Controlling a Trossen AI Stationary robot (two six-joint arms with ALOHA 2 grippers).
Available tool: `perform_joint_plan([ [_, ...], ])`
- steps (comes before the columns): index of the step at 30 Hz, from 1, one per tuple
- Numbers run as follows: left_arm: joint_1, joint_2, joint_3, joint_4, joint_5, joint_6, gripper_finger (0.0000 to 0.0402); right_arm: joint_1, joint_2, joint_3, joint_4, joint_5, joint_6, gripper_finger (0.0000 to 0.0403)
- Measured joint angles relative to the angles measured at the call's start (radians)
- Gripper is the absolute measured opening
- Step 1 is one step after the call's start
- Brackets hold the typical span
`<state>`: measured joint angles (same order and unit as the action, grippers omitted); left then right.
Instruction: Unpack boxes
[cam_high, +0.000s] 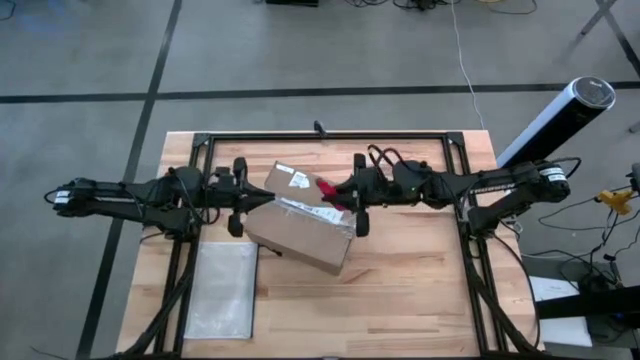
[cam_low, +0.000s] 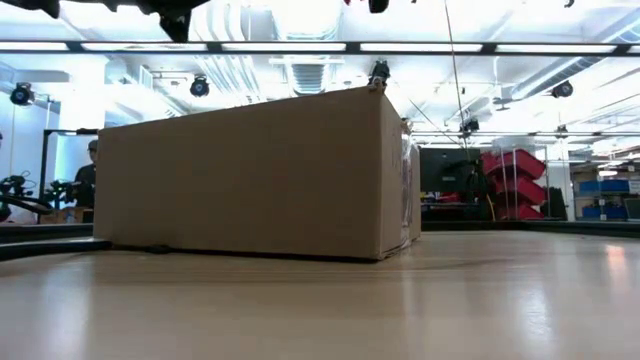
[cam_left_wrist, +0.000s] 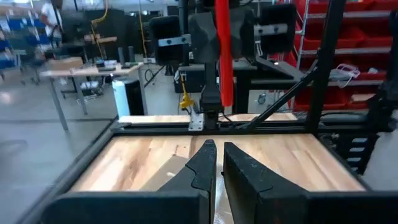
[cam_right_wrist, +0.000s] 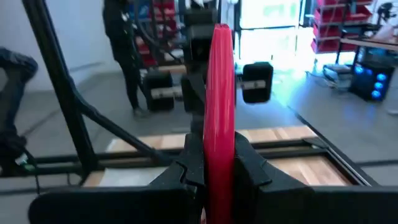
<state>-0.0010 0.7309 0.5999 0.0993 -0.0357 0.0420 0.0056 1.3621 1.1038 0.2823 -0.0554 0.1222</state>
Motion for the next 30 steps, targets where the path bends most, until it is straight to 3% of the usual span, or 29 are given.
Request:
perform_joint_plan([
  [9, 0.000, 0.069, 0.000, 0.147, -0.005, 0.185, 0.0014, -0.078, 0.001, 0.000, 0.048, -0.061, 0.113, 0.0025],
  [30, 0.001, 0.298, 0.000, 0.430, -0.006, 0.035, 0.0014, -0.100, 0.194, 0.105, 0.128, -0.145, 0.057, 0.0025],
])
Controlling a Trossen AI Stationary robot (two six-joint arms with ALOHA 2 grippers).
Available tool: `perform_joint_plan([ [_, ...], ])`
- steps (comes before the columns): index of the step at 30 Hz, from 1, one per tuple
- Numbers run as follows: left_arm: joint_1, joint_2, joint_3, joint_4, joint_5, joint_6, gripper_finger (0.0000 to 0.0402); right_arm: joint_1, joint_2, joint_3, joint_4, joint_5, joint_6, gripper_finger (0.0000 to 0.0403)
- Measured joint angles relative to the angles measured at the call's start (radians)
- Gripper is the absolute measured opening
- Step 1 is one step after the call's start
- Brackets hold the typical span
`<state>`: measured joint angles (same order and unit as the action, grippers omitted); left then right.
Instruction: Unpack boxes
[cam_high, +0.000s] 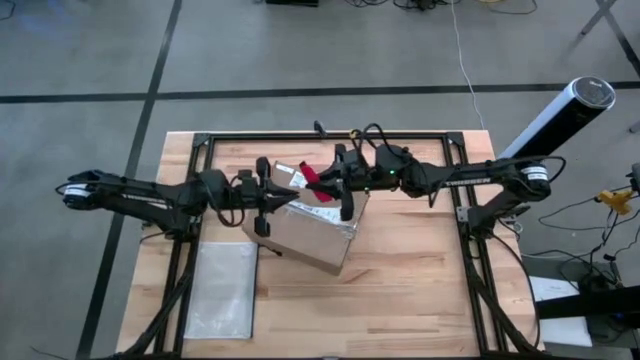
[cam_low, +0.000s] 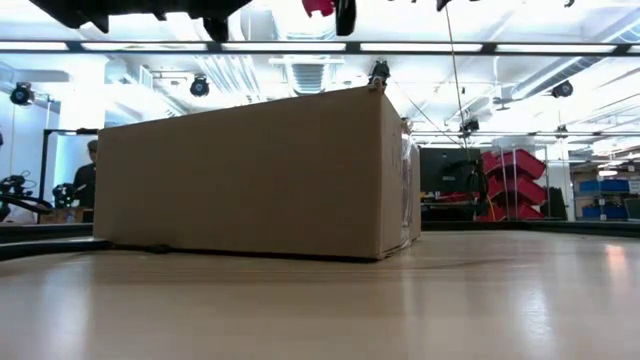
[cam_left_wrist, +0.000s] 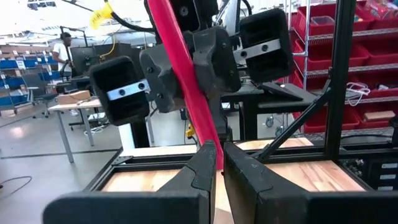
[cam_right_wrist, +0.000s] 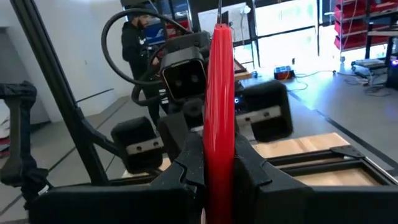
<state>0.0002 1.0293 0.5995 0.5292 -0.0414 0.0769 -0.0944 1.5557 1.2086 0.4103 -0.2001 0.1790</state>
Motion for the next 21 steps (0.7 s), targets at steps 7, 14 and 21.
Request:
perform_joint_plan([
  [7, 0.000, 0.045, 0.009, 0.039, -0.001, -0.023, 0.0014, 0.002, 0.059, 0.070, 0.000, -0.031, -0.007, 0.0025],
  [14, 0.000, 0.054, 0.009, 0.067, 0.011, -0.043, 0.0014, 0.003, 0.081, 0.087, 0.002, -0.048, -0.011, 0.0025],
  [21, 0.001, 0.056, 0.009, 0.071, 0.030, -0.065, 0.0014, 0.003, 0.089, 0.092, 0.001, -0.049, -0.016, 0.0024],
])
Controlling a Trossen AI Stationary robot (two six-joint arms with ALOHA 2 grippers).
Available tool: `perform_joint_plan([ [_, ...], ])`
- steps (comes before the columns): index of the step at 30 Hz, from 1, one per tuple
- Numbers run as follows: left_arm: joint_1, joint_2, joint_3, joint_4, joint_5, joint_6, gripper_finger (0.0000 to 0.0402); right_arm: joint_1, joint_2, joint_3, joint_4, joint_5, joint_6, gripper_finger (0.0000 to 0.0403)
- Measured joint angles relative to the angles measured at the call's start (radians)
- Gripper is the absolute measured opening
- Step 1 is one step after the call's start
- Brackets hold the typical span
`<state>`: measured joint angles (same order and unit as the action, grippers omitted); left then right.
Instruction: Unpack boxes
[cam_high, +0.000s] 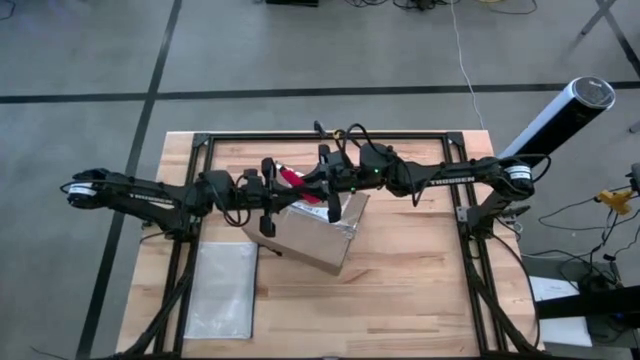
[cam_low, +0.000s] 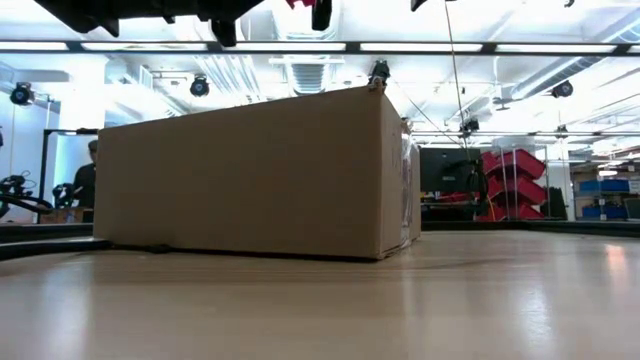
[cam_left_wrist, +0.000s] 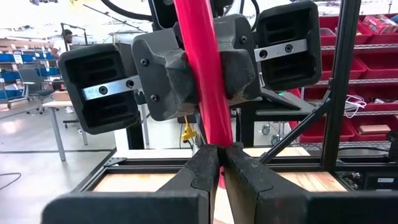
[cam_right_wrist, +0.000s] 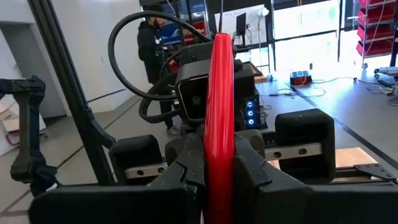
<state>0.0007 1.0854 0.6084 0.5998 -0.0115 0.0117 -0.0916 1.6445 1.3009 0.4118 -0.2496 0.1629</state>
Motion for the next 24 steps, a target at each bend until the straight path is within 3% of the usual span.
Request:
perform_joint_plan([
  [24, -0.008, -0.011, 0.002, 0.019, 0.088, -0.063, 0.0014, -0.001, 0.009, 0.003, -0.015, -0.008, -0.025, 0.0024],
])
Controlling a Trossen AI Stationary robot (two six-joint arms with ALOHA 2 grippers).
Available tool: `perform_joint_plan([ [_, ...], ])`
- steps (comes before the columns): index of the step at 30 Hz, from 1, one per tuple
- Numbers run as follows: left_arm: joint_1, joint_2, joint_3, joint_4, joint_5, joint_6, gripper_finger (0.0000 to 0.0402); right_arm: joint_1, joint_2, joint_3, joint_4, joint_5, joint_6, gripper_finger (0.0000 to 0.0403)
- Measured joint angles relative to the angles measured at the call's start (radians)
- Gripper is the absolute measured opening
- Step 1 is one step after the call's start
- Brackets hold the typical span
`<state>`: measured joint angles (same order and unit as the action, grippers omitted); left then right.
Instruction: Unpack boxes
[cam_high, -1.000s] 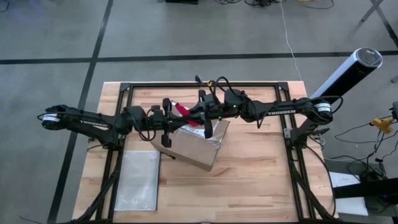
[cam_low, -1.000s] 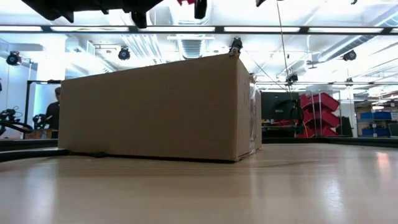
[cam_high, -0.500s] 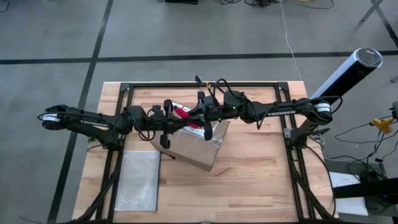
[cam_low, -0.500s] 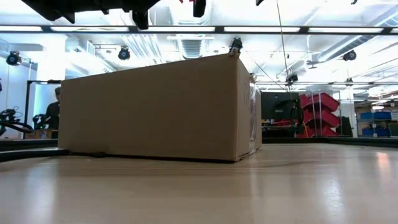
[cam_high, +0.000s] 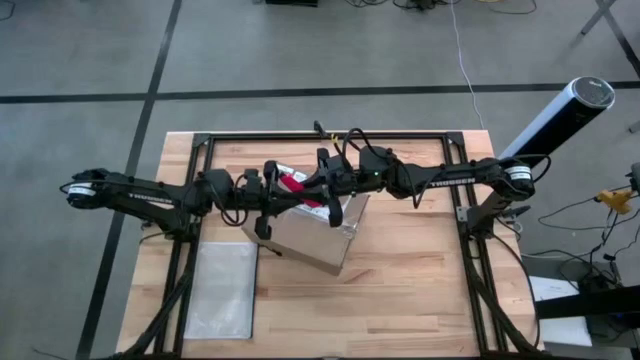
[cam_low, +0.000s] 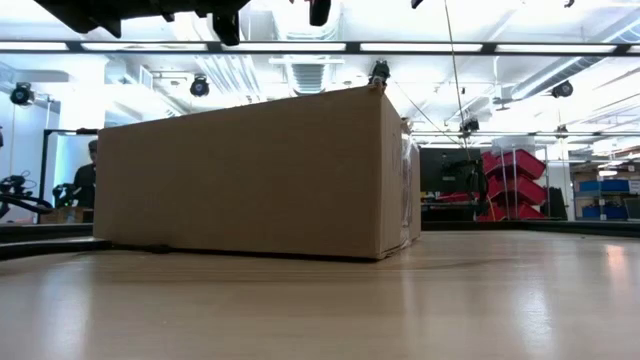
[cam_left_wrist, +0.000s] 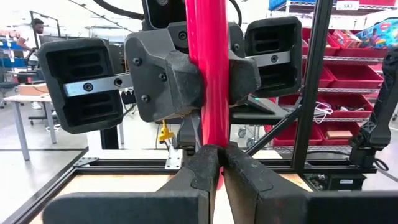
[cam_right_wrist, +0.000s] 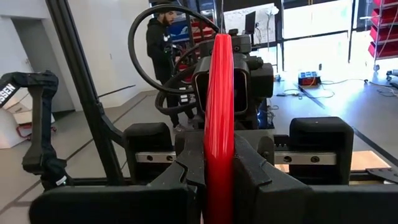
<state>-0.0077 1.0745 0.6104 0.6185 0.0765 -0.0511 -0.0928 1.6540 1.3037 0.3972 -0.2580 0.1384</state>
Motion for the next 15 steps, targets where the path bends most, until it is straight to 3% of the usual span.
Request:
perform_joint_plan([
  [15, -0.018, 0.004, 0.002, 0.037, 0.028, -0.021, 0.0014, -0.006, 0.003, 0.000, -0.005, 0.002, -0.012, 0.0023],
])
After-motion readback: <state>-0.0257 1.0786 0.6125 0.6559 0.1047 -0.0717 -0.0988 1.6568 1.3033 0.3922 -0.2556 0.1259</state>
